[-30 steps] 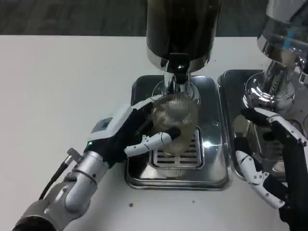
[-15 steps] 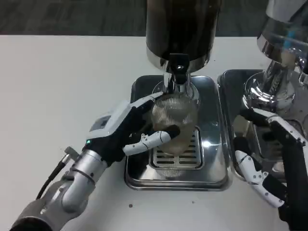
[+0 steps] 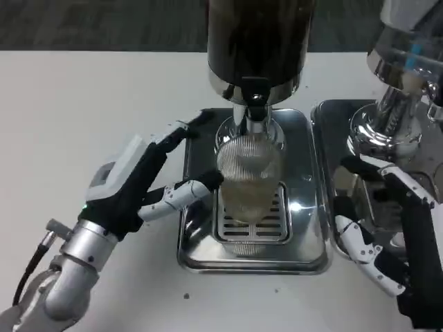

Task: Grasp the cup under the faucet to collect the drink, then remove the cup.

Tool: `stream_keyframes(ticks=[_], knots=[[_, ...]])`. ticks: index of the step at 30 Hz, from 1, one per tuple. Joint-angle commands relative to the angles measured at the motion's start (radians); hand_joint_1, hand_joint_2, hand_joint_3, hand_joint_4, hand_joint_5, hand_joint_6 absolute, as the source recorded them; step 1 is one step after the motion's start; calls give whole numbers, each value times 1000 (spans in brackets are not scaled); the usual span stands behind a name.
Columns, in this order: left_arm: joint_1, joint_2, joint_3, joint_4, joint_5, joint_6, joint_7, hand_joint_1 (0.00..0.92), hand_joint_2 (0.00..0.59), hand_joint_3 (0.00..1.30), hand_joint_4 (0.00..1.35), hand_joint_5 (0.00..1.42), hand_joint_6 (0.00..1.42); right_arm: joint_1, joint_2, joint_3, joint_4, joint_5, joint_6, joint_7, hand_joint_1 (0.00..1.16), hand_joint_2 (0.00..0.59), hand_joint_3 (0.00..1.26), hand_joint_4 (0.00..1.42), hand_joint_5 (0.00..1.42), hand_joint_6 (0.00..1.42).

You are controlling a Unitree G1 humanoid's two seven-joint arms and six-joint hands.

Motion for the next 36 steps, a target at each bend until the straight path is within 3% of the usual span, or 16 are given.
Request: stream_keyframes(ticks=[1, 8, 12, 15, 21, 27, 31, 36], knots=[[75, 58, 73, -95, -85, -27, -67, 0, 117, 208, 205, 276, 271, -12, -7, 1, 7, 19, -17, -11, 431, 388, 405, 376, 372, 515], [124, 122, 193, -200, -312, -45, -238, 0, 140, 255, 284, 342, 327, -20, -12, 2, 10, 26, -20, -13, 431, 388, 405, 376, 372, 515], [100, 140, 243, -251, -585, 4, -490, 0, 142, 271, 273, 282, 267, -36, -19, 0, 23, 33, -25, -11, 431, 388, 405, 376, 372, 515], [46, 169, 269, -306, -821, 135, -782, 0, 128, 254, 194, 176, 176, -55, -25, -3, 39, 40, -28, -9, 430, 390, 405, 376, 372, 497], [-49, 185, 351, -374, -1055, 447, -1107, 0, 123, 271, 211, 197, 155, -80, -28, -3, 64, 56, -33, -11, 421, 396, 405, 389, 372, 475], [-132, 156, 395, -380, -1107, 667, -1239, 0, 118, 309, 272, 262, 199, -97, -28, -6, 90, 65, -41, -18, 418, 397, 405, 390, 372, 472], [-184, 136, 383, -361, -1109, 803, -1327, 0, 104, 273, 198, 237, 179, -102, -24, -6, 109, 69, -46, -28, 417, 398, 405, 390, 372, 468], [-229, 99, 380, -343, -1094, 904, -1392, 0, 101, 230, 129, 191, 134, -108, -21, -7, 124, 72, -52, -38, 420, 405, 405, 390, 372, 450]])
